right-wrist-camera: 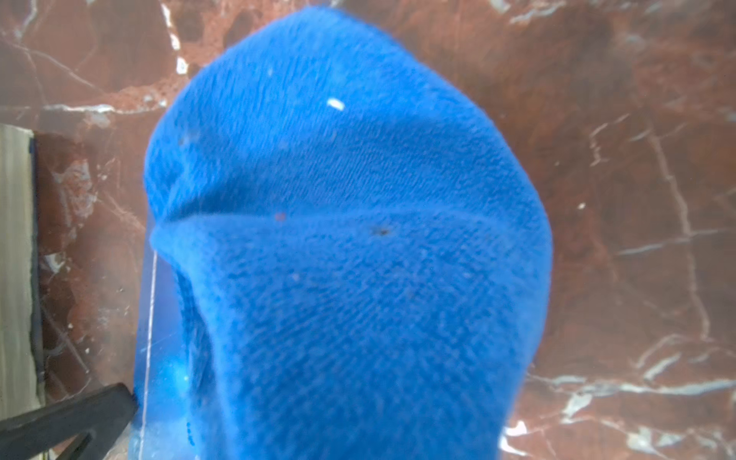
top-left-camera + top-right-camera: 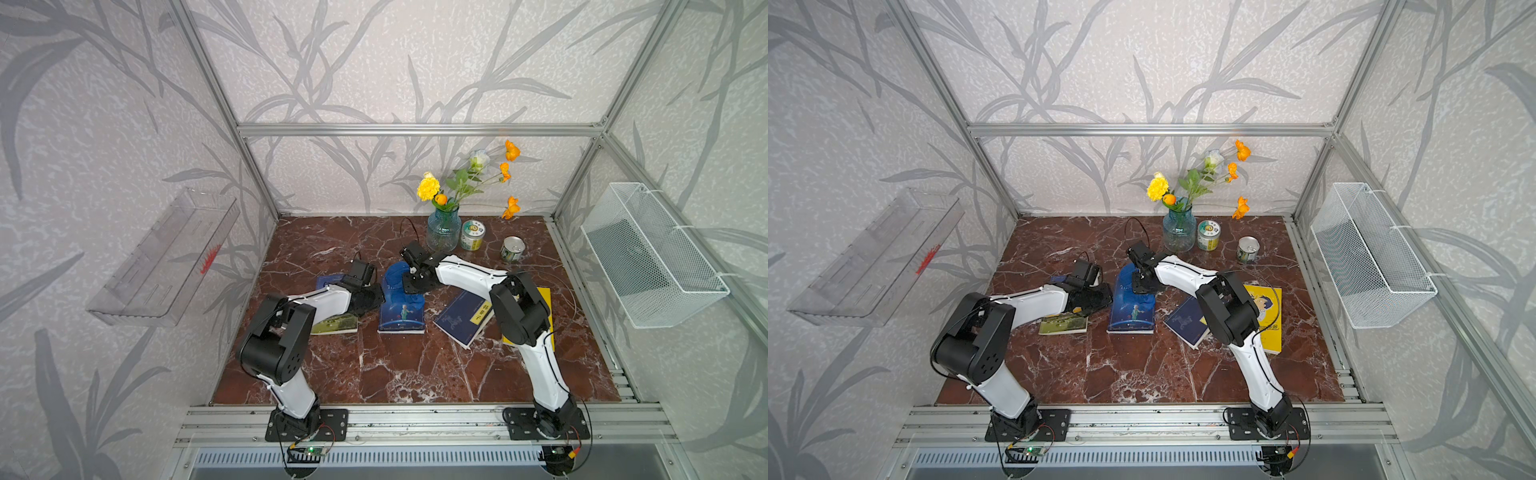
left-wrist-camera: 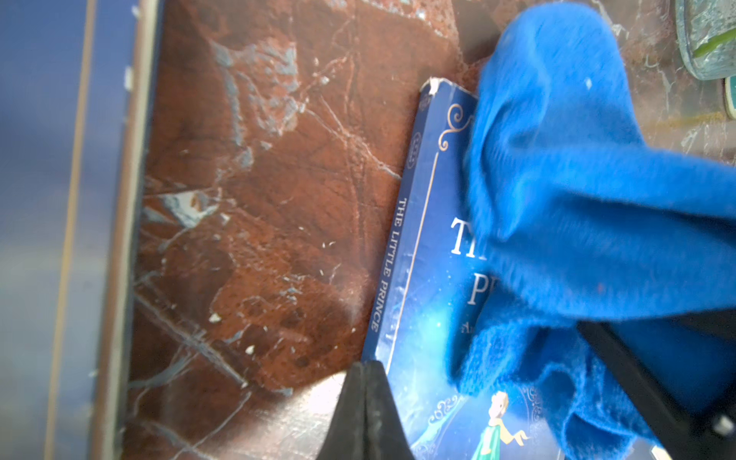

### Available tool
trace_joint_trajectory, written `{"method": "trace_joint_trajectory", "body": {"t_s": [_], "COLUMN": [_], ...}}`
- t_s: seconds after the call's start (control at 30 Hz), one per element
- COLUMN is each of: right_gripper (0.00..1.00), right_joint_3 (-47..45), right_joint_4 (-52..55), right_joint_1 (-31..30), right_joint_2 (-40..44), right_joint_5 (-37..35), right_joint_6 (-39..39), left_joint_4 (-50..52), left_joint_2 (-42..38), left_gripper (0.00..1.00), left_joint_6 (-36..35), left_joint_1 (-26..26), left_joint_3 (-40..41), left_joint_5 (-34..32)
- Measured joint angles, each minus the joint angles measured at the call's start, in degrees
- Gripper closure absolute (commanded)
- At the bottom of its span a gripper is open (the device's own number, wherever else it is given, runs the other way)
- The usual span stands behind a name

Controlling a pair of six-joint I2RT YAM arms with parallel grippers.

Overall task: Wipe the cover of the book
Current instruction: Wipe the dirt from the cover of the book.

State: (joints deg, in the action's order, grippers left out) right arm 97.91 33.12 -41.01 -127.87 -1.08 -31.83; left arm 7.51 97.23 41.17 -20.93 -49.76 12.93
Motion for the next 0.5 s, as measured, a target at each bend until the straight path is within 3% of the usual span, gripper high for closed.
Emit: {"method": "trace_joint_trajectory", "body": {"t_s": [0.37, 0.5], "right_gripper": [1.0, 1.0], "right_joint_3": [-22.9, -23.4], "right_joint_4": [-8.7, -9.8], "right_joint_1": [-11.8, -9.4], "right_joint_2": [13.7, 14.4], "right_joint_5": [-6.3, -1.8], "right_joint_6": [-4.7, -5.2], "left_joint_4": [0.0, 0.0], "left_joint_2": [0.0, 0.0], "left_gripper": [1.0, 1.0], "left_joint_6": [0.0, 0.0], "left_joint_1": [0.0, 0.0], "left_joint_3": [0.0, 0.0], "left_joint_5": [0.2, 0.4]}}
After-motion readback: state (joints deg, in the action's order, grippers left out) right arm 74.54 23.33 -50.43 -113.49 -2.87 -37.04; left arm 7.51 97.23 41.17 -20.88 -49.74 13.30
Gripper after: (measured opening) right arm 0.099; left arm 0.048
